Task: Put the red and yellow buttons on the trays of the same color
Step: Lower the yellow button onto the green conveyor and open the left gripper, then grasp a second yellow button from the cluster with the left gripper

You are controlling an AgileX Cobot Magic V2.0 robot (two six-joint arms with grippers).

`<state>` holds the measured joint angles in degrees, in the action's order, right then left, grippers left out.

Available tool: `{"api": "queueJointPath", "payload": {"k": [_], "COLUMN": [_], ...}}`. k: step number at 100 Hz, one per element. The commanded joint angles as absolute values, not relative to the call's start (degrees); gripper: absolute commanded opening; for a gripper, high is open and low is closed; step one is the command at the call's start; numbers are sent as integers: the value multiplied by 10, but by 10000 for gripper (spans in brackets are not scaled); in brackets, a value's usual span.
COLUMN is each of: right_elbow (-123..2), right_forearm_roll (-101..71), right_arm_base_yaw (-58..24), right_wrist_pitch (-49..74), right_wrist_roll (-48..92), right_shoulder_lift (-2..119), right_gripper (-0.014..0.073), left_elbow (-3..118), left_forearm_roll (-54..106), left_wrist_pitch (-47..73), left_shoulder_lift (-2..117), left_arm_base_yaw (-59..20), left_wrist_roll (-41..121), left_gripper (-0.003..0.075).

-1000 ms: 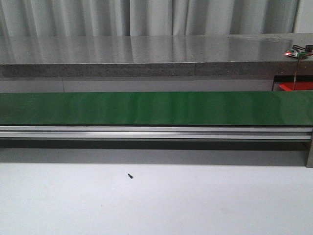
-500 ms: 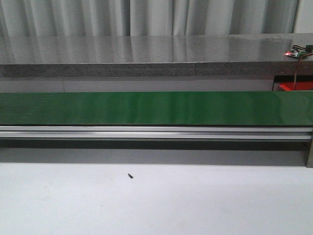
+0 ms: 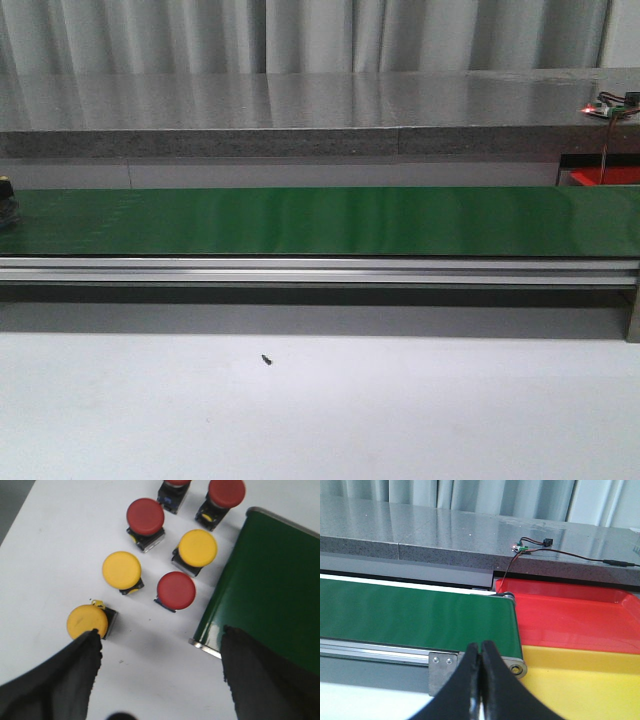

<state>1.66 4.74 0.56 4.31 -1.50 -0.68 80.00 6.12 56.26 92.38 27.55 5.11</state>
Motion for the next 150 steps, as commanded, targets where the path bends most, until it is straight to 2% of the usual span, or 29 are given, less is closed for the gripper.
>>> {"api": "queueJointPath", "payload": {"k": [1,39,124,150], "right_elbow": [6,6,6,6], "right_forearm_roll": [47,47,47,47], "right_arm_base_yaw": [5,5,5,5], "right_wrist_pitch": [-3,-3,-3,-3], "right_wrist_roll": [-13,-13,-13,-13], "right_shoulder_lift": [-15,-15,-15,-15], "right_gripper": [-67,-67,-67,-67], "left_elbow": [794,770,770,770], "left_forearm_roll": [55,31,64,60], "left_wrist_pitch": [525,511,494,452], "left_shoulder_lift": [898,914,1021,1055], "left_arm_base_yaw": [288,350,352,351], "left_wrist_roll": [53,80,183,183], "left_gripper": [494,494,494,494]}}
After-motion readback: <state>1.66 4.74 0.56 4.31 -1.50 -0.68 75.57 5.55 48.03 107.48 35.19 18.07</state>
